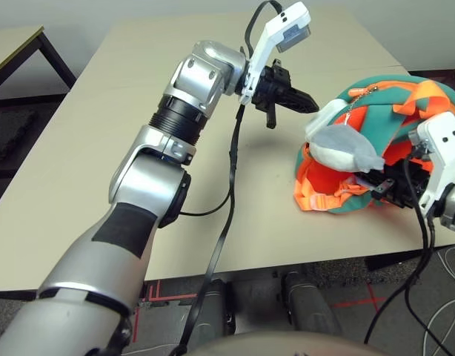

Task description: Put the pencil case into the backpack and zip it.

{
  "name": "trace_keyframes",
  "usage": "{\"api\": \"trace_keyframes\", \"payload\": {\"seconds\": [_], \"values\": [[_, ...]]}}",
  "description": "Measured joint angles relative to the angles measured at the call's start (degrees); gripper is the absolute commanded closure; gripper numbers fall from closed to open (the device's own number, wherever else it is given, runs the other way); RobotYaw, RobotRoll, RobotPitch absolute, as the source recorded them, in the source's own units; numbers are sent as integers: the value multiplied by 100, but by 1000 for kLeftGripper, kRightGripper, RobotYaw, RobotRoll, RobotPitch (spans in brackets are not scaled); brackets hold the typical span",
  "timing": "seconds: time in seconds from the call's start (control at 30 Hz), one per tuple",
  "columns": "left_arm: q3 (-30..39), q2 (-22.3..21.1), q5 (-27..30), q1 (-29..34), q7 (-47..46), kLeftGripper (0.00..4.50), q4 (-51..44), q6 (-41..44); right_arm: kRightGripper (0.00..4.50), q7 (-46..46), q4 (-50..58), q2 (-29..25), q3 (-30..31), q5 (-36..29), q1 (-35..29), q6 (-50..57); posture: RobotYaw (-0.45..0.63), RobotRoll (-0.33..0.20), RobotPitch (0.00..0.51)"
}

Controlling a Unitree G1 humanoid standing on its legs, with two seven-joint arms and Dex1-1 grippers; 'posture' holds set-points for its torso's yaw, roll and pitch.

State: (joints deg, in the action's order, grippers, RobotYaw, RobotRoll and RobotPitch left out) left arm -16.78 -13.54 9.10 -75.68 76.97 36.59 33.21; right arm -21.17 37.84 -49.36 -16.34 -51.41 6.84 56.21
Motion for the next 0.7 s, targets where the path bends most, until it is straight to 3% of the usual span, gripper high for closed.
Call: {"api": "trace_keyframes", "payload": {"seconds": [0.23,0.7], "values": [[-2,215,0,85,-152,4500,23,24,4315,4,5,33,-2,5,8,23,-193,0,101],[341,865,-3,21,-944,4500,961,-554,4315,58,48,86,-16,3,2,71,-179,0,101]]}}
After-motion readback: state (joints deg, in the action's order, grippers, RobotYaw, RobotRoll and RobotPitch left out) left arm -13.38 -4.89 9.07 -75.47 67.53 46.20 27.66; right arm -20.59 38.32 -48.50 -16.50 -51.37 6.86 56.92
